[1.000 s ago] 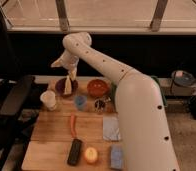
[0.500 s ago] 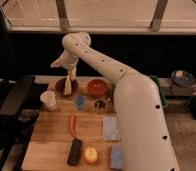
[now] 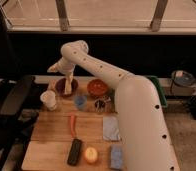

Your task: Place banana in plastic cup

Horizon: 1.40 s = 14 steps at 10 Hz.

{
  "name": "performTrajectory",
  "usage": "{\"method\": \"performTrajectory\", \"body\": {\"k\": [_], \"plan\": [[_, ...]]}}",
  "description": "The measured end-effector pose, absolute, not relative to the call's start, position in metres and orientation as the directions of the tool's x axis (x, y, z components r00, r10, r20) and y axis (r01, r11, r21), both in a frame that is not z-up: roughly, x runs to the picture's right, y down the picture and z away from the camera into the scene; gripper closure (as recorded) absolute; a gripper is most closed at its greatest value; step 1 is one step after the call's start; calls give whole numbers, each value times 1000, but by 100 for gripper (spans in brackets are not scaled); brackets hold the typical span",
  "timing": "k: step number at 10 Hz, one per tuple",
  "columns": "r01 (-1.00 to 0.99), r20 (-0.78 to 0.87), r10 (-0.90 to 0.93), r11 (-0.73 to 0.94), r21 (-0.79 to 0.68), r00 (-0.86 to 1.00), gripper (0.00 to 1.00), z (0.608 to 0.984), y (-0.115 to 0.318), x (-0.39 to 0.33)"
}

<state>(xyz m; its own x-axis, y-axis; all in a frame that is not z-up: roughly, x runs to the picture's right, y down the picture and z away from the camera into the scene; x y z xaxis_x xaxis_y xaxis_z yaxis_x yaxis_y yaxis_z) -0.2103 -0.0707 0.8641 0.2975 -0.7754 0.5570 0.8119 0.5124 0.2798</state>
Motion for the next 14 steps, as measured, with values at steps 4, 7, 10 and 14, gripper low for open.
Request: {"method": "performTrajectory", "body": {"k": [4, 7, 10, 14], "plan": [[805, 535, -799, 496, 326, 275, 20, 894, -57, -212], [779, 548, -784, 527, 340, 291, 20, 917, -56, -208], [729, 578, -754, 580, 363, 312, 20, 941, -57, -206], [691, 615, -718, 626, 363, 327, 20, 964, -52, -214]]}}
